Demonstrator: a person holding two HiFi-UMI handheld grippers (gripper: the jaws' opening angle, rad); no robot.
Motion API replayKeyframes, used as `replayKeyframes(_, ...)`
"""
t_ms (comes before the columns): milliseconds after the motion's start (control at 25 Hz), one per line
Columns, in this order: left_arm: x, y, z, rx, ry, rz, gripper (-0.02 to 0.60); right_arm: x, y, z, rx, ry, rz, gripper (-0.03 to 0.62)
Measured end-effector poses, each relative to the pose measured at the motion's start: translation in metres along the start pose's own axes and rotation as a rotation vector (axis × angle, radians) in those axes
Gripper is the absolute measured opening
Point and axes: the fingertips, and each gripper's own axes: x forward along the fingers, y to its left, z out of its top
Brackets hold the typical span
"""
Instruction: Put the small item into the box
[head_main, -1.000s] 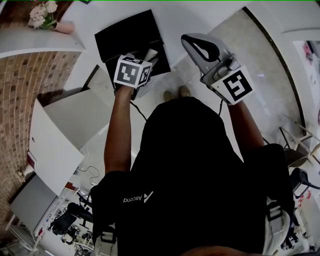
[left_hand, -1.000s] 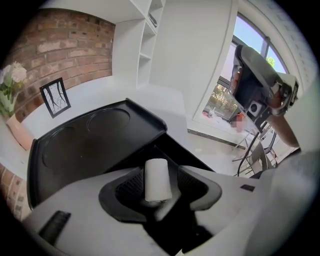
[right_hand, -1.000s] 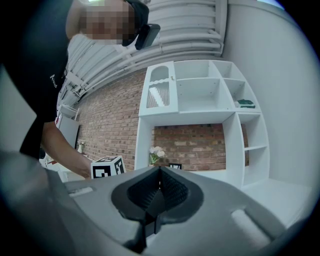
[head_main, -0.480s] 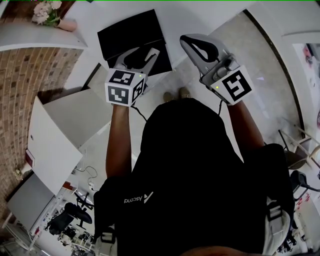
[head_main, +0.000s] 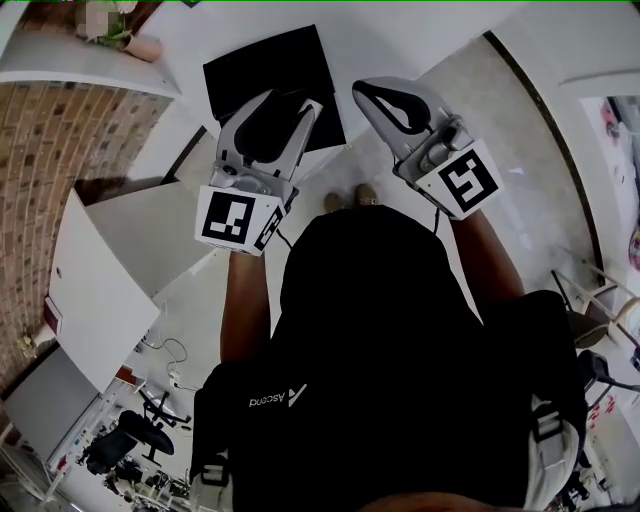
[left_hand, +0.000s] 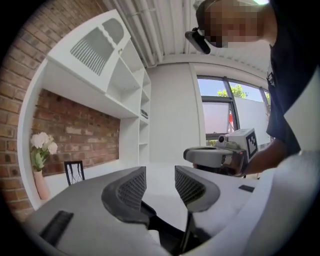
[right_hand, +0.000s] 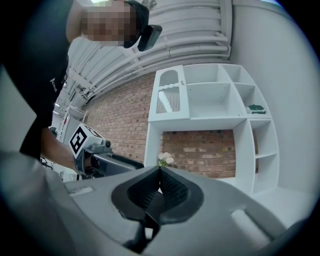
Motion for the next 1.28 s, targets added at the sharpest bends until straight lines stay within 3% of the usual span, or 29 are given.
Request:
replayKeyframes(240,-0.016,-0.006,0.024,0.034,-0.114,0.040,0.091,0.002,0.021,0.013,-0.003,-0.029,0.030,0.002)
replayKeyframes(640,-0.038,-0.020,0.047,0.073,-0.198,0.067,0.005,-0.001,0.051,0.023,0.022,-0.059,0.069,0.002)
replayKeyframes(1280,-0.046,-0.026,0.058,0.078,-0.236,0.051,-0.002,-0.002,0.060,0.029,0.017,-0.070,0.065,0.000)
